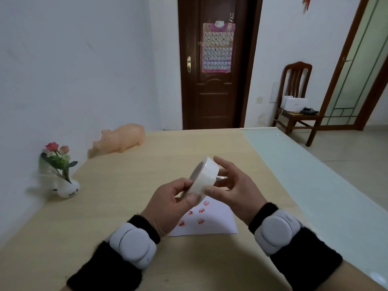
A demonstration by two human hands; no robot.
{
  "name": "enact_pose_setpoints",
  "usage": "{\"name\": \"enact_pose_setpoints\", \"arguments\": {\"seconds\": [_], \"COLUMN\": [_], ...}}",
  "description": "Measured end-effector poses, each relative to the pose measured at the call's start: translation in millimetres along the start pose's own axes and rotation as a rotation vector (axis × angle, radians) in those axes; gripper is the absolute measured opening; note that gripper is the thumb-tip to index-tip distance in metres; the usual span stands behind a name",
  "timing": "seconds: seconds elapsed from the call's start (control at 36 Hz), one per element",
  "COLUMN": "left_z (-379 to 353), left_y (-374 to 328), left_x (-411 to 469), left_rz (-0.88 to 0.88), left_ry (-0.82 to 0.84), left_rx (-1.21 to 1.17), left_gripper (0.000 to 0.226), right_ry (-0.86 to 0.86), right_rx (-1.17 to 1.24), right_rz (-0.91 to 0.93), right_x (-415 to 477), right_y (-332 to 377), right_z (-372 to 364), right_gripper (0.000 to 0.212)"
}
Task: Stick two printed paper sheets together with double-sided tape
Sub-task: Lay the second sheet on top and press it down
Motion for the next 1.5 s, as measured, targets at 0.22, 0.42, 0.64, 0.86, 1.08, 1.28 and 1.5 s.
{"name": "enact_pose_setpoints", "arguments": {"seconds": [0.22,0.42,0.64,0.86,1.08,1.28,1.5], "left_z": [0.2,0.7,-2.5,3.4,11.3,9.9,11.2], "left_y": [-1.3,4.9,6.0,9.1,10.7,13.3,11.6], "left_x": [-0.3,0.2,1.3,3.4,4.4,5.3,6.2], "left_rz": [-0.024,-0.004,-0.017,-0.029,-0.041,-0.029,-0.066], "left_ry": [-0.011,-0.021,-0.031,-0.066,-0.136,-0.13,-0.145], "left_rx": [0.005,0.015,0.082,0.099,0.125,0.112,0.128], "left_gripper": [0.039,0.036,0.031,0.031,0.036,0.036,0.051], "right_ry": [-0.077,-0.059,-0.058,-0.075,0.097,0.072,0.079], "right_rx": [0.023,0.038,-0.264,-0.211,-0.267,-0.254,-0.231], "right_rz": [-0.022,-0.032,-0.027,-0.079,-0.026,-0.001,-0.012], "right_x": [2.2,0.7,6.7,10.4,0.9,1.0,-0.7], "right_y": [-6.0,-9.6,-3.1,-16.4,-19.4,-24.4,-28.3], "right_z": [4.4,3.7,-4.2,-0.1,-1.6,2.7,2.4], "right_gripper": [0.054,0.04,0.078,0.05,0.087,0.09,0.083]}}
Point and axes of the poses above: each hand's wrist, its own x-axis towards the middle knuckle, its own z-axis out of the back of the hand, y = z × x, the point moved 6 cm from there along x, towards the middle knuckle, and after that the axes turned 7 degrees about z, right-handed, at the moved point
